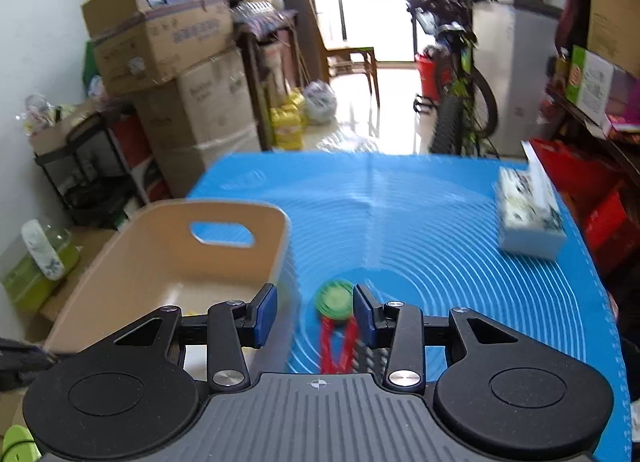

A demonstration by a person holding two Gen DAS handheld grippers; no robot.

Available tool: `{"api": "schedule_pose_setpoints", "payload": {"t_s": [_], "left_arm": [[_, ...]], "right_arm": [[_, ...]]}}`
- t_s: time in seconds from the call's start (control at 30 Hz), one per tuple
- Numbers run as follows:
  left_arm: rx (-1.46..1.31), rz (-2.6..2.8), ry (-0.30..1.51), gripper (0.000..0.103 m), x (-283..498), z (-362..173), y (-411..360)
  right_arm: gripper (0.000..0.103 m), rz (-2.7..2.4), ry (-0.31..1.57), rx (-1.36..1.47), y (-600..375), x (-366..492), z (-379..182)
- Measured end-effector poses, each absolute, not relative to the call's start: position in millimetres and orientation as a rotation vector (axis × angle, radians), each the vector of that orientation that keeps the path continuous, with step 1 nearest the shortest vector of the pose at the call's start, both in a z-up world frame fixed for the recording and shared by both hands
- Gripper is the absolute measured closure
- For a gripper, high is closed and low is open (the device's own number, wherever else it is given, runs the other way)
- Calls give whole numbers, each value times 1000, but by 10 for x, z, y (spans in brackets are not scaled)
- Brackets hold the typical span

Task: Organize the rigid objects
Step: 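Reach the right tool to the red toy figure and grasp it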

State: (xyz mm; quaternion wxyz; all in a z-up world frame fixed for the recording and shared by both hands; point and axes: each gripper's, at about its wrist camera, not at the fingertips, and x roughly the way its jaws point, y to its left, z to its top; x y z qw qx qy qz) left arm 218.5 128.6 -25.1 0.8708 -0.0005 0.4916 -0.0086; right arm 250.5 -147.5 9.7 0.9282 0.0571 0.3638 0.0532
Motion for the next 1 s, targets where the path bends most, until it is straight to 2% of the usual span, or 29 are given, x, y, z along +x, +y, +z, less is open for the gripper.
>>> {"api": "schedule_pose_setpoints", "payload": {"t_s": [0.43,1.0], "left_arm": [[3,-16,1027,98,2176,-256,1292],[4,-15,1027,98,2174,-257,1301]], "right_arm": [[54,145,870,78,-1591,2608,-521],[54,225,951,-74,-1298,2697,-910]]}}
